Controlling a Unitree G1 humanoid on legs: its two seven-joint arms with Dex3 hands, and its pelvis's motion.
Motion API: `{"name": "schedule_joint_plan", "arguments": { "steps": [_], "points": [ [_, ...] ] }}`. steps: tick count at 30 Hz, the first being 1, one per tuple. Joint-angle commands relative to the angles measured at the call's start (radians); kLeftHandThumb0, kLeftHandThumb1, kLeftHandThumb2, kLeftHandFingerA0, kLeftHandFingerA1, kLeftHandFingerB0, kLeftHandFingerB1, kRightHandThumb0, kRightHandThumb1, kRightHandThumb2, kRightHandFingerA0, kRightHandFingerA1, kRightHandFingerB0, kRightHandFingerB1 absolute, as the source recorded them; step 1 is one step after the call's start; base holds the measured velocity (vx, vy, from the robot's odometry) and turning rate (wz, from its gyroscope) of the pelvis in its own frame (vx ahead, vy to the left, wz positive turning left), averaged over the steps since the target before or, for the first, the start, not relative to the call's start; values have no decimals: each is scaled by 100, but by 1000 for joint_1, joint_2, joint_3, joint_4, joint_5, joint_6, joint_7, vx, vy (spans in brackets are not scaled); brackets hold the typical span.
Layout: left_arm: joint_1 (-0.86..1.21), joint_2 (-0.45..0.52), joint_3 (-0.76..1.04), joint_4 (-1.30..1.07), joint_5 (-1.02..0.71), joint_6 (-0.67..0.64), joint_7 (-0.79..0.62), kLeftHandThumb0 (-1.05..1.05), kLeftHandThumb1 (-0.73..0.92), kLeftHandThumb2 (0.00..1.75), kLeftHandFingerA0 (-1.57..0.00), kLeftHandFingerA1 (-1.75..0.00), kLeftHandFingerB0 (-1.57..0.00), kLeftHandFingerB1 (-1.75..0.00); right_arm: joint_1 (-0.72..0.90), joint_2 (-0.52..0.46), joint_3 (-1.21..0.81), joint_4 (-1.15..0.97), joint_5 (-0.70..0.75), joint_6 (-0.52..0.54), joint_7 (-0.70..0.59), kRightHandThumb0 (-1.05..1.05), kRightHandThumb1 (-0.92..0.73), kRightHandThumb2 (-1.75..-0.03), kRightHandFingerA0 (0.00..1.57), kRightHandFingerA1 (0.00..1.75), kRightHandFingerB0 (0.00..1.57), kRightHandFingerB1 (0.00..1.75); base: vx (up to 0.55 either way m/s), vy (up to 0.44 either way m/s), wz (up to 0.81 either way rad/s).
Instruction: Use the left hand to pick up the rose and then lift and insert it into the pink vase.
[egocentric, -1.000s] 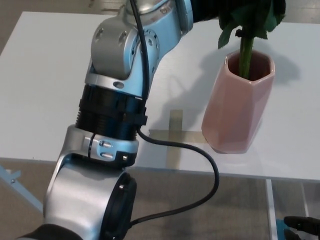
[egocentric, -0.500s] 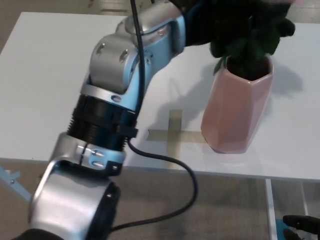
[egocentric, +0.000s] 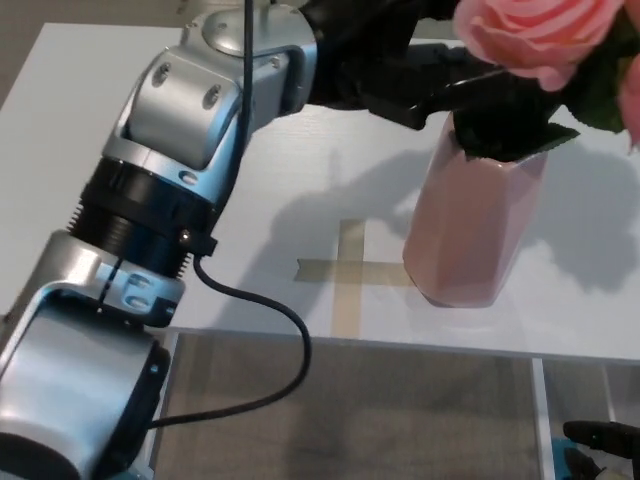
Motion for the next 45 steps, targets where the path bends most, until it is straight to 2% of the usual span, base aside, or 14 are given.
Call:
{"name": "schedule_joint_plan", "arguments": {
  "steps": [1,28,29,30,35,36,38,42,43,45],
  "points": [
    [-52,65,-45,29,40,-27,-211,-74,43,81,0,0,0,-5,2,-10,-6,3,5,21,7,-32,-67,-59,67,49,57,45,0,0,0],
    [6,278,88,-19,37,-31,-363,-72,43,80,0,0,0,-9,0,-18,-5,8,3,20,3,-31,-67,-58,67,49,57,44,0,0,0],
    [65,302,130,-84,18,-41,-352,-73,47,56,0,-12,0,-23,-1,-16,-7,9,4,18,-3,-32,-66,-59,68,50,56,45,0,0,0],
    [181,343,208,-217,-11,-64,-319,-61,36,79,0,-14,0,-22,-3,-13,-11,12,5,14,-15,-31,-66,-59,68,50,57,44,0,0,0],
    [363,342,312,-444,18,-132,-220,-58,38,77,-5,-21,-5,-27,6,-6,-19,20,8,11,-27,-31,-66,-59,68,50,56,44,0,0,-1],
    [407,342,343,-494,22,-158,-206,-31,17,80,0,-47,0,-47,0,-5,-21,21,9,13,-30,-32,-66,-59,67,50,56,45,0,0,0],
    [539,358,446,-642,-1,-186,-201,-28,17,80,-6,-49,-6,-49,-9,-1,-24,22,9,16,-43,-32,-66,-60,67,50,56,45,0,0,0],
    [560,352,461,-674,0,-175,-198,-28,17,80,-6,-49,-6,-49,-9,-1,-24,23,9,15,-44,-32,-66,-60,67,50,56,45,0,0,0],
    [684,369,559,-740,-58,-166,-248,-27,17,80,-8,-50,-8,-49,2,-2,-30,22,14,13,-50,-31,-66,-59,68,50,56,45,0,0,0],
    [742,376,603,-775,-85,-161,-267,-27,17,80,-8,-50,-8,-49,6,-2,-34,22,15,12,-52,-31,-66,-59,68,50,56,45,0,0,0]
  ]
}}
